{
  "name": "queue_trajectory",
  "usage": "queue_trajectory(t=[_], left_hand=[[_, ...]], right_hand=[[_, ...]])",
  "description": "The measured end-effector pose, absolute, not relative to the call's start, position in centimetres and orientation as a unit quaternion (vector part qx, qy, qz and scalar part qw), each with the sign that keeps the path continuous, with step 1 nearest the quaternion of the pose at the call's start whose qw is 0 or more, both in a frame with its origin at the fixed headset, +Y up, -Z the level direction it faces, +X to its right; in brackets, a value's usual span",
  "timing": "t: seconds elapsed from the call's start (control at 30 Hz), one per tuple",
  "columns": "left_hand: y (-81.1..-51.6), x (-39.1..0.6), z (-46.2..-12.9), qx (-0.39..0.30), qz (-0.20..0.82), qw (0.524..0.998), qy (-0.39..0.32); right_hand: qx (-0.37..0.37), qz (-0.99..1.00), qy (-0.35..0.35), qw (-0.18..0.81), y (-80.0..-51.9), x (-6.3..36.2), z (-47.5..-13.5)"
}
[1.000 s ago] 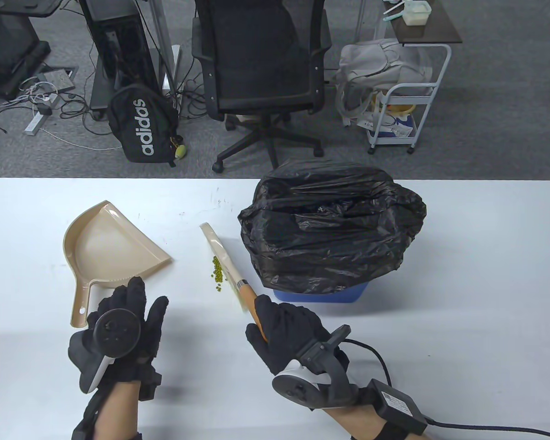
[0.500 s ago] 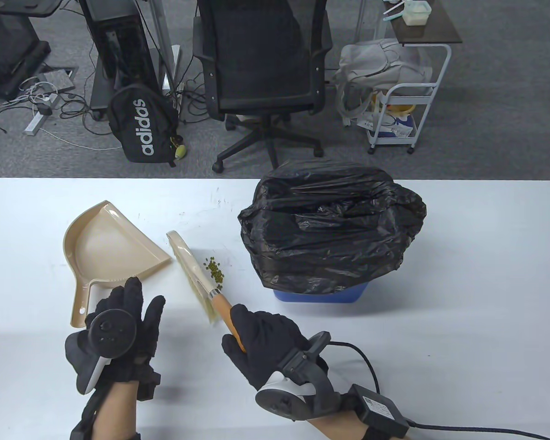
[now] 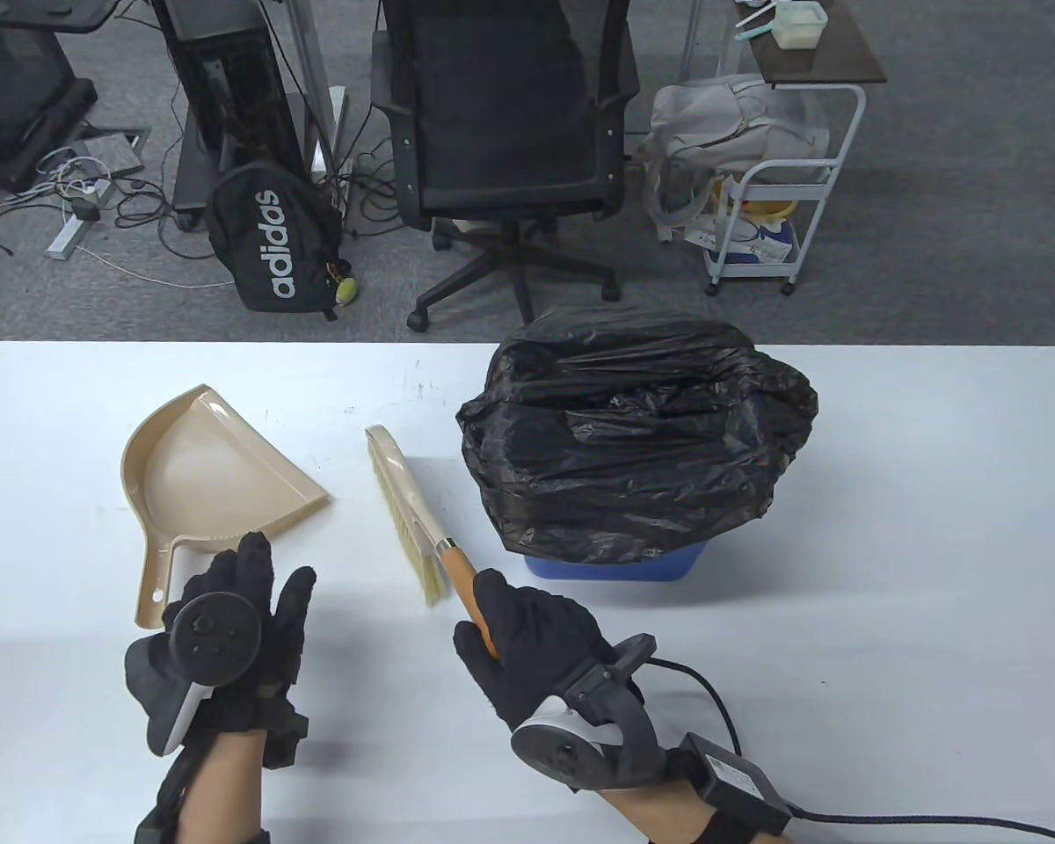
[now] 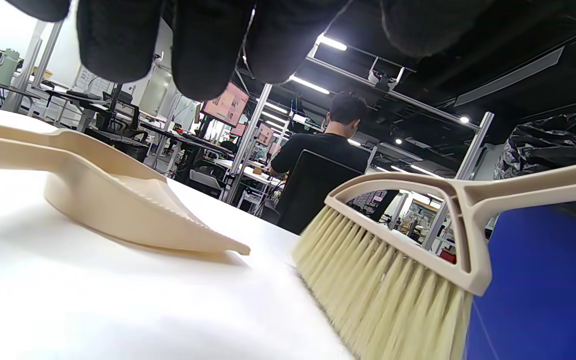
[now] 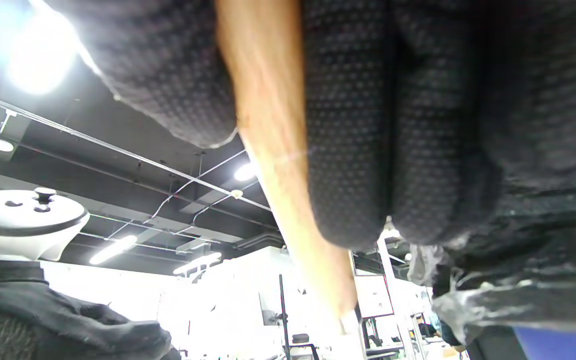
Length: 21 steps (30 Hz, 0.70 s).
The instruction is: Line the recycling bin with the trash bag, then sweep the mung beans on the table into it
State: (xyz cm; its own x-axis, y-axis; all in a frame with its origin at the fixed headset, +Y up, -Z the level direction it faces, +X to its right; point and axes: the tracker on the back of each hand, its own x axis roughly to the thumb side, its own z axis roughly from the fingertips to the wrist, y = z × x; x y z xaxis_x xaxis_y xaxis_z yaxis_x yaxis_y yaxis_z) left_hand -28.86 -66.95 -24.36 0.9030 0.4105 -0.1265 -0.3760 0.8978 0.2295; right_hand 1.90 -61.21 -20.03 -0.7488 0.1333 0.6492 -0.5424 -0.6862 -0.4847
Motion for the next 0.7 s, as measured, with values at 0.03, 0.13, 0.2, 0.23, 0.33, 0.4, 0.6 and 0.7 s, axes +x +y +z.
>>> queue_trajectory(t=[0.03, 0.13, 0.2, 0.23, 0.33, 0.4, 0.6, 0.7], left_hand=[[-67.0, -28.9, -24.4, 0.099, 0.203, 0.97, 0.086], [-67.0, -28.9, -24.4, 0.098, 0.202, 0.971, 0.087], [-67.1, -28.9, -24.5, 0.096, 0.202, 0.971, 0.088], [-67.2, -28.9, -24.6, 0.094, 0.201, 0.971, 0.088], [-67.4, -28.8, -24.7, 0.09, 0.198, 0.972, 0.089], [-67.5, -28.7, -24.8, 0.088, 0.197, 0.972, 0.09], [-67.8, -28.5, -24.9, 0.088, 0.188, 0.974, 0.092], [-68.1, -28.3, -25.1, 0.084, 0.185, 0.974, 0.097]], right_hand=[[0.296, 0.866, -0.351, 0.197, -61.0, 2.2, -20.0], [0.291, 0.864, -0.359, 0.197, -60.2, 3.2, -19.7], [0.286, 0.866, -0.365, 0.19, -59.8, 4.0, -19.5], [0.283, 0.867, -0.367, 0.183, -59.7, 4.3, -19.4], [0.275, 0.871, -0.37, 0.166, -59.9, 5.3, -19.4], [0.268, 0.876, -0.37, 0.153, -60.5, 5.9, -19.3], [0.262, 0.883, -0.36, 0.146, -61.4, 6.6, -19.4], [0.263, 0.883, -0.356, 0.154, -61.6, 6.2, -19.4]])
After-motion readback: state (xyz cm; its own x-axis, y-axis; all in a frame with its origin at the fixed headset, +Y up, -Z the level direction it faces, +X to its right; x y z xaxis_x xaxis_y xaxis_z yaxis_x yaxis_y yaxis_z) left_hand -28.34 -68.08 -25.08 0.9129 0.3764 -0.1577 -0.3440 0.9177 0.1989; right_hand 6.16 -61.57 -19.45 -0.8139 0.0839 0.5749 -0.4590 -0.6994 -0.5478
